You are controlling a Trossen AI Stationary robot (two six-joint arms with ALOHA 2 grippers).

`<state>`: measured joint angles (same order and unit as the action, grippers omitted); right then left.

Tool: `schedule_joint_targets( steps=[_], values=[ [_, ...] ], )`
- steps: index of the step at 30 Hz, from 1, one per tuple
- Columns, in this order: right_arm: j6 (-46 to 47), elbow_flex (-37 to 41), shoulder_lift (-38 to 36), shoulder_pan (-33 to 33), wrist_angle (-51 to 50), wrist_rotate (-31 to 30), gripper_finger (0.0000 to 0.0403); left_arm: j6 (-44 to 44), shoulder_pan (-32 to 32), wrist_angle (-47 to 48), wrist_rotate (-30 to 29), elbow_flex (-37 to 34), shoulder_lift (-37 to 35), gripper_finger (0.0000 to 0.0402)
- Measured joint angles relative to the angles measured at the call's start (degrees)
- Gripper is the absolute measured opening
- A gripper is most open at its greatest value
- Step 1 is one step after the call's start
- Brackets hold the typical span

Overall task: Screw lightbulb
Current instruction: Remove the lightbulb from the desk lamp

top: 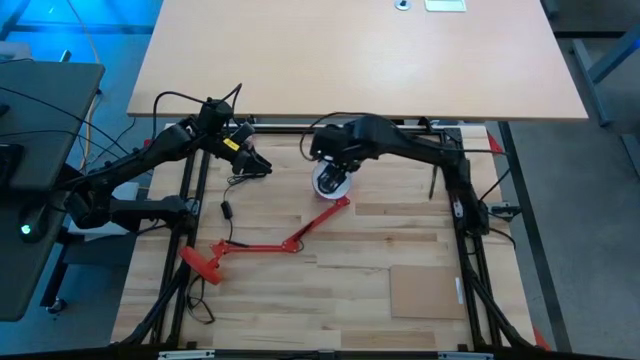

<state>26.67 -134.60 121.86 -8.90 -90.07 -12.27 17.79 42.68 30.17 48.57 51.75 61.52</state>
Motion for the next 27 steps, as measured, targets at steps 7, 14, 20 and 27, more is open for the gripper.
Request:
schedule_joint_targets(
  steps=[7, 14, 20, 27],
  values=[
    [8.8, 1.3, -3.2, 4.2, 0.1, 2.6, 0.0221, -0.4, 0.0, 0.0, 0.0, 0.0, 0.0, 0.0261],
    [19.6, 5.0, -3.4, 14.1, 0.1, 5.1, 0.0221, -0.5, 0.0, 0.0, 0.1, 0.0, 0.0, 0.0261],
    [32.3, 20.6, -5.5, 21.5, 0.2, 10.2, 0.0221, -0.5, 0.0, 0.0, 0.1, 0.0, 0.0, 0.0261],
    [44.3, 44.5, -14.6, 21.3, 13.4, 10.8, 0.0221, -0.3, 0.0, -0.1, 0.2, 0.0, 0.0, 0.0261]
  ],
)
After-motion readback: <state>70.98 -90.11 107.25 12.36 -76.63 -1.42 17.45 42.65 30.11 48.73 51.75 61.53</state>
